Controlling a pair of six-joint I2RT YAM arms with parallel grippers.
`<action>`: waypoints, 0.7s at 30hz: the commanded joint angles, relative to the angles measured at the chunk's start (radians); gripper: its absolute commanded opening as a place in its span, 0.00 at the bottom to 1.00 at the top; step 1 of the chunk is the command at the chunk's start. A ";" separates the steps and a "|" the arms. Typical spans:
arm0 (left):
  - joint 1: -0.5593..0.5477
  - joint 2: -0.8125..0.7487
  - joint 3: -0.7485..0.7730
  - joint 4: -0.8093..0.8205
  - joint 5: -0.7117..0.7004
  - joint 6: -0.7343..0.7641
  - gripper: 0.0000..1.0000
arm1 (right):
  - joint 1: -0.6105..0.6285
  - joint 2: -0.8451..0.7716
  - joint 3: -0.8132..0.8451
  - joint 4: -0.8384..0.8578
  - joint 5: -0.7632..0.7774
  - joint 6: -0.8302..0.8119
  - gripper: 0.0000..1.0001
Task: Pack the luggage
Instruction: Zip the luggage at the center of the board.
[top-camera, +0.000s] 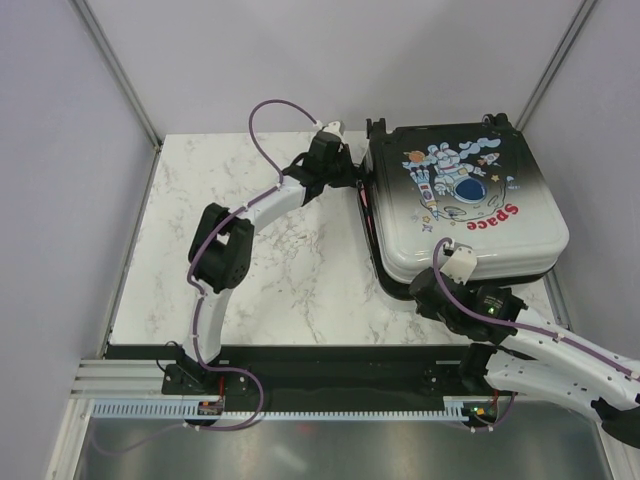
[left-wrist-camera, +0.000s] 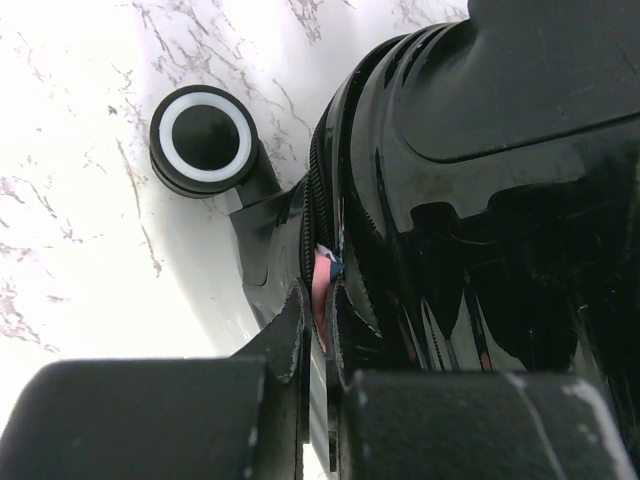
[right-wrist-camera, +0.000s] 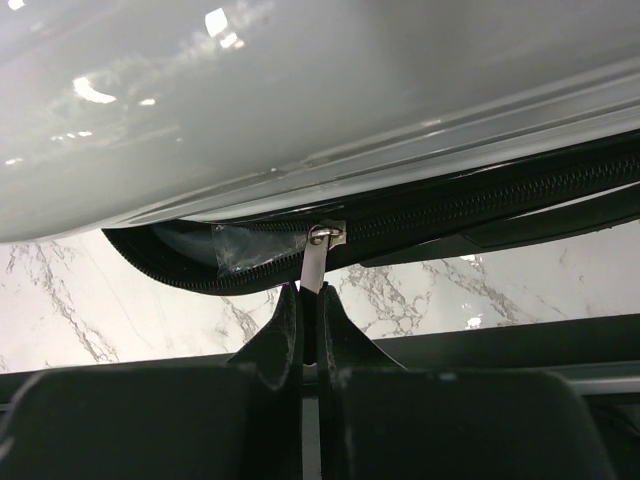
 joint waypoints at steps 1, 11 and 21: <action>-0.091 0.105 -0.064 -0.163 0.198 -0.078 0.02 | -0.004 -0.001 0.009 -0.077 0.022 0.001 0.00; -0.077 -0.121 -0.314 -0.034 0.184 -0.134 0.02 | -0.005 0.010 0.017 -0.083 0.024 -0.027 0.00; -0.082 -0.328 -0.593 0.065 0.184 -0.157 0.02 | -0.005 0.056 -0.012 -0.005 0.013 -0.070 0.00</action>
